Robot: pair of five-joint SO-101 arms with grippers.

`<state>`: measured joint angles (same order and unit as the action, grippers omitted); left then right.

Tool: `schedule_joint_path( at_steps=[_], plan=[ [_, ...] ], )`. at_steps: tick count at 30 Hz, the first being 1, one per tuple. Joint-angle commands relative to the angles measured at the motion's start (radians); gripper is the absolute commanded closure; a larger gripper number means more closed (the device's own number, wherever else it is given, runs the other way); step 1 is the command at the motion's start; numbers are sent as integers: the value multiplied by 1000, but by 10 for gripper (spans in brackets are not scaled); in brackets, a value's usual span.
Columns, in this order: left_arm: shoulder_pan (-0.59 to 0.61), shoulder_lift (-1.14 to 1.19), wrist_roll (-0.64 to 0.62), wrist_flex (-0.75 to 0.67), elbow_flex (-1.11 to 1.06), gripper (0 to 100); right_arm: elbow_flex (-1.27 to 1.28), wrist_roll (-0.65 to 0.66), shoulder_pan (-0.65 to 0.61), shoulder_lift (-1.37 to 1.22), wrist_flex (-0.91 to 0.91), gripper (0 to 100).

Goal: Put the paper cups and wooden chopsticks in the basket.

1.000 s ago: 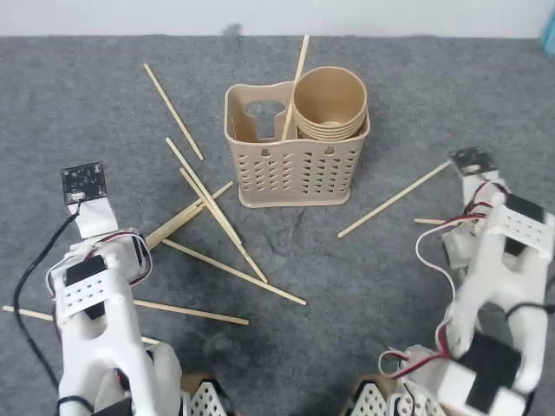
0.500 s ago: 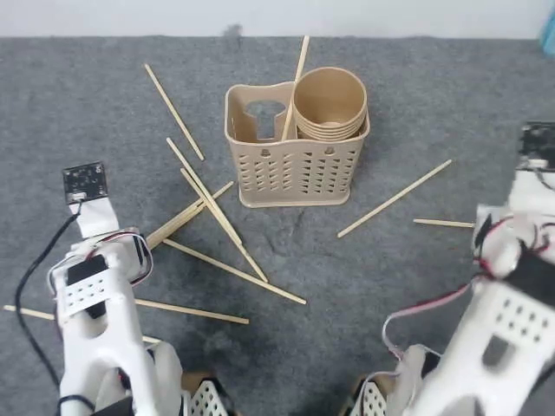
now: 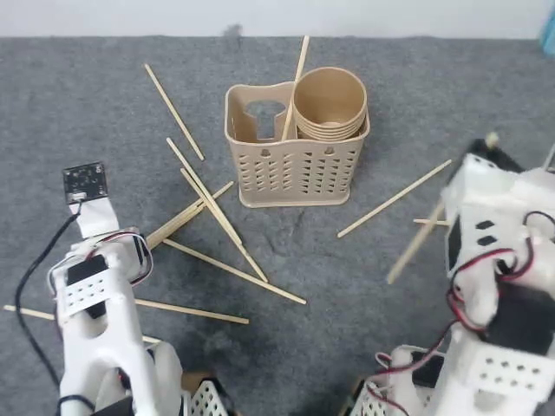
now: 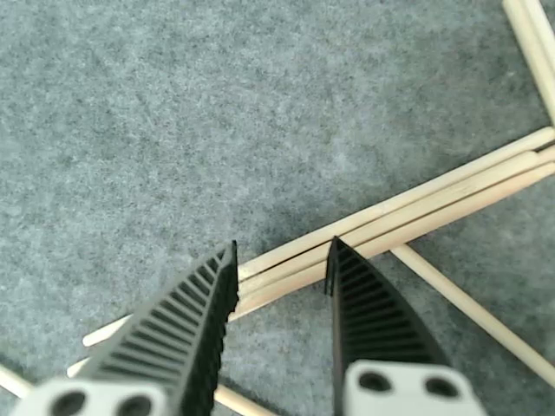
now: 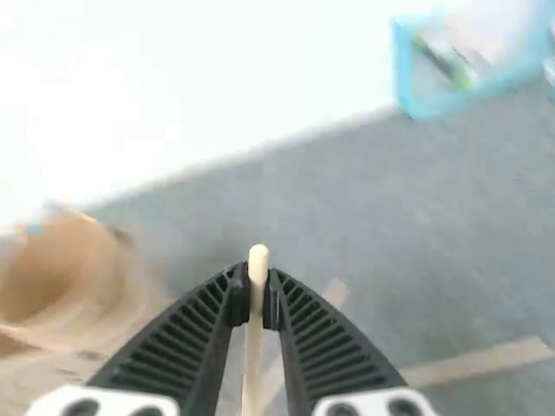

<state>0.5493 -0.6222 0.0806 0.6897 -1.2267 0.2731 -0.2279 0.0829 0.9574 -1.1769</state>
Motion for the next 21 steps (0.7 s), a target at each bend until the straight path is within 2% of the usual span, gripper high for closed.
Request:
schedule_joint_path(
  at_steps=[1, 6, 11, 15, 18, 21],
  plan=[
    [8, -34, -2, -28, 8, 838, -114, -51, -107, 27, 125, 991],
    [8, -34, -2, -28, 8, 838, -146, -100, -251, 25, 335, 991],
    [8, -34, -2, -28, 8, 838, -144, -92, -398, 10, 590, 990],
    [8, -34, -2, -28, 8, 838, -163, 32, -506, -97, 759, 990],
    [8, -34, -2, -28, 8, 838, -195, 135, -556, -203, 763, 990],
    [8, -34, -2, -28, 8, 838, -239, 144, -562, -298, 774, 990]
  ],
)
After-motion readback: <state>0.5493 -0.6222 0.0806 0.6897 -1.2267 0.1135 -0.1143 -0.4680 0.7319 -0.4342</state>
